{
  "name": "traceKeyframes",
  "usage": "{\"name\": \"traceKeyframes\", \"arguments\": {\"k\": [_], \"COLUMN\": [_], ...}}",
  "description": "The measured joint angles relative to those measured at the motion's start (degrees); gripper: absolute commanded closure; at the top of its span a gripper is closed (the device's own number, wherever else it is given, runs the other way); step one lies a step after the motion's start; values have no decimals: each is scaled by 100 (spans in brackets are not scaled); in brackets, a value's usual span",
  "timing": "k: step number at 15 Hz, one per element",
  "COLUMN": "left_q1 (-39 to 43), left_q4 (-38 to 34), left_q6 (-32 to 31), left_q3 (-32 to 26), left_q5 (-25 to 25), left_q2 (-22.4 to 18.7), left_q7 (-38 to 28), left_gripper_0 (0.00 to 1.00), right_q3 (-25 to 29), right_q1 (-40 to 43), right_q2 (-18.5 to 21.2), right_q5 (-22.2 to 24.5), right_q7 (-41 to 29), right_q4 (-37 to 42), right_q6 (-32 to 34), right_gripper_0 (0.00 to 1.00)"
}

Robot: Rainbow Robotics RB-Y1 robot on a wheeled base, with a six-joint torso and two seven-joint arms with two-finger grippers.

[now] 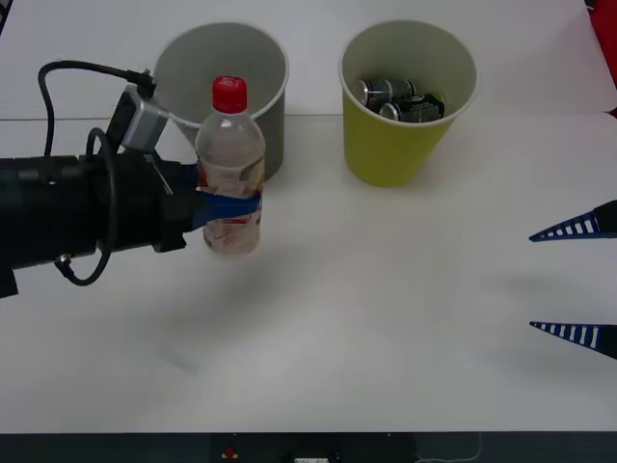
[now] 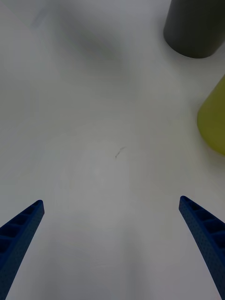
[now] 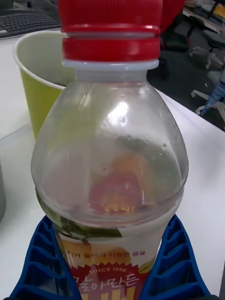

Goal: Put the can into the green bin and the plastic bottle into the gray bin

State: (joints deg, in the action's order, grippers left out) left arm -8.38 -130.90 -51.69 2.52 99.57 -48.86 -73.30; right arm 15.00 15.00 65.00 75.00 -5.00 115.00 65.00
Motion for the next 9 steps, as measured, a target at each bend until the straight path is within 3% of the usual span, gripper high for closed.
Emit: {"name": "traceKeyframes", "arguments": {"k": [4,9], "left_q1": [-255,-1327], "left_q4": [-72,753], "left_q6": [0,0], "left_q3": [-313,-373], "left_q5": [272,212], "left_q2": [-48,-80], "left_q7": [-571,-739], "left_gripper_0": [100,100], "right_q3": [0,0], "right_q1": [0,0], "right_q2": [0,0], "right_q5": [0,0], "right_q7": [0,0], "right_q4": [0,0], "right_q6": [0,0], "right_gripper_0": [0,0]}}
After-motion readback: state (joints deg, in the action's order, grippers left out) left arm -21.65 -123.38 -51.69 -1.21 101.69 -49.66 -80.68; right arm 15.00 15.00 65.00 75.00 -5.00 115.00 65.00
